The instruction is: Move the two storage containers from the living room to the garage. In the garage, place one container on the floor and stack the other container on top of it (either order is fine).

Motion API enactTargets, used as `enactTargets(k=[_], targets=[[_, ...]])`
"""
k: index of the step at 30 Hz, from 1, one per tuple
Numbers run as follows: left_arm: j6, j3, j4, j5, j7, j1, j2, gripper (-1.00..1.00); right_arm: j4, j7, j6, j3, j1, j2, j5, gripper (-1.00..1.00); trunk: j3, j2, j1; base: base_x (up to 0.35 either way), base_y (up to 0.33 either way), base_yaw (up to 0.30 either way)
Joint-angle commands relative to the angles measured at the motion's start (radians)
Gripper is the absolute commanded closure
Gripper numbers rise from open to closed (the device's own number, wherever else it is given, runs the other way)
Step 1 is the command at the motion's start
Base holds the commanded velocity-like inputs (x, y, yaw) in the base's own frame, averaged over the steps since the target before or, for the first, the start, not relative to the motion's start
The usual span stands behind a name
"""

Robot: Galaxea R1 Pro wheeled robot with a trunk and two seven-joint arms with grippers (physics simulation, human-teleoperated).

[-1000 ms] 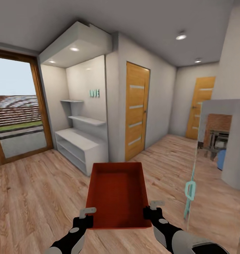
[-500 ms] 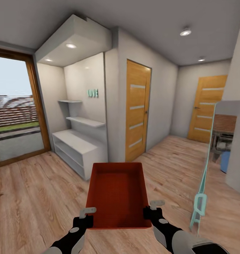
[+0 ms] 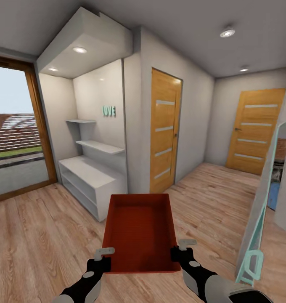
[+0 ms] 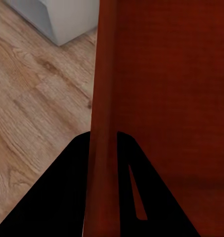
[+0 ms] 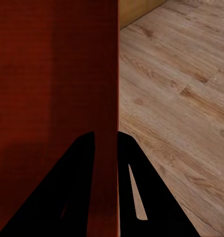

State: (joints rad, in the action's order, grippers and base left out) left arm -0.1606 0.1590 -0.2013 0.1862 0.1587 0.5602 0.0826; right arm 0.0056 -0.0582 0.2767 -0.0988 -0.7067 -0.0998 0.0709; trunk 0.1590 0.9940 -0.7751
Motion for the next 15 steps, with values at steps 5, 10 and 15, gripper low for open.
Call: enactTargets(k=[5,10,15], targets=[[-0.012,0.004,-0.013,-0.002,0.008,0.001,0.000,1.00,0.004,0.002,0.001,0.014,0.000,0.000,0.002,1.00,0.001,0.001,-0.001,0.321,0.015,-0.012],[-0.011,0.004,-0.013,-0.002,0.008,0.001,0.000,1.00,0.004,0.002,0.001,0.014,0.000,0.000,0.005,1.00,0.002,0.001,-0.001,0.321,0.101,-0.182],[-0.011,0.004,-0.013,-0.002,0.008,0.001,0.001,1.00,0.004,0.001,0.001,0.014,0.000,-0.001,0.006,1.00,0.004,0.001,-0.001,0.321,0.140,-0.259]])
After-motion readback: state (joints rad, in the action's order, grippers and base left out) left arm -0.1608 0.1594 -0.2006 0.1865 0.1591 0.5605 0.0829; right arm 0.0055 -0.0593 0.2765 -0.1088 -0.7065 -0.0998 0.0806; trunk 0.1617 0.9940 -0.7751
